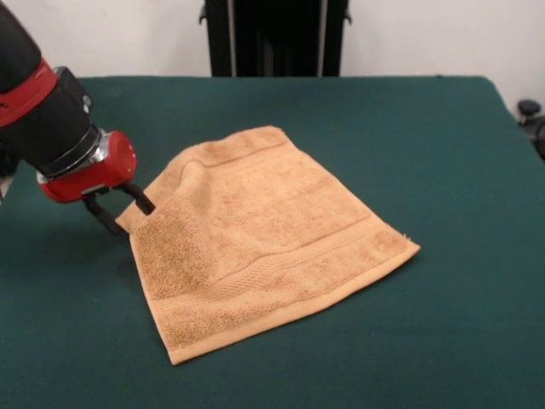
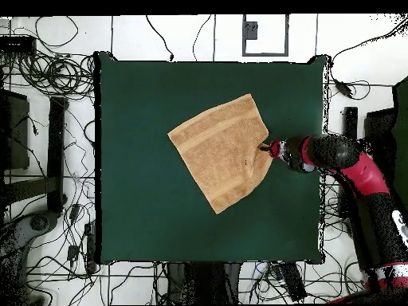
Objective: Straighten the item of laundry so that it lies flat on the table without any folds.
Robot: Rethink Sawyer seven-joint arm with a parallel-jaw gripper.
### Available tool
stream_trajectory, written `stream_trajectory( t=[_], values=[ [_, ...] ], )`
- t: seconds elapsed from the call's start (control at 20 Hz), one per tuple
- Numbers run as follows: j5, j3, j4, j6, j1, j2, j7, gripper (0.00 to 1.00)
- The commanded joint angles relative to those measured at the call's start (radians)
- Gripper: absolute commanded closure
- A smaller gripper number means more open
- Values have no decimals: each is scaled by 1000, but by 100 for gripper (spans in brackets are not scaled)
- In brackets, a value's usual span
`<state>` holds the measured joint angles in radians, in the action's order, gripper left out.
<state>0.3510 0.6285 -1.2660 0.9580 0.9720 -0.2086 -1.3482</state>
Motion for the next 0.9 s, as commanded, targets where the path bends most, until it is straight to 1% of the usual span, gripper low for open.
stream_trajectory(
  t=[0.05,0.15,0.25,0.45,0.6,0.7,0.85,0.9],
  values=[
    [-47,-50,21,107,-76,98,-54,0],
    [-47,-56,28,94,-79,105,-44,0],
    [-60,-59,42,107,-81,126,-42,0],
    [-68,-54,38,108,-74,129,-34,0],
    [-81,-48,3,41,-58,122,-72,0],
    [-90,-55,-6,25,-58,119,-96,0],
    [-94,-61,-6,17,-61,115,-98,0],
    [-96,-62,-7,14,-61,113,-97,100]
  ],
)
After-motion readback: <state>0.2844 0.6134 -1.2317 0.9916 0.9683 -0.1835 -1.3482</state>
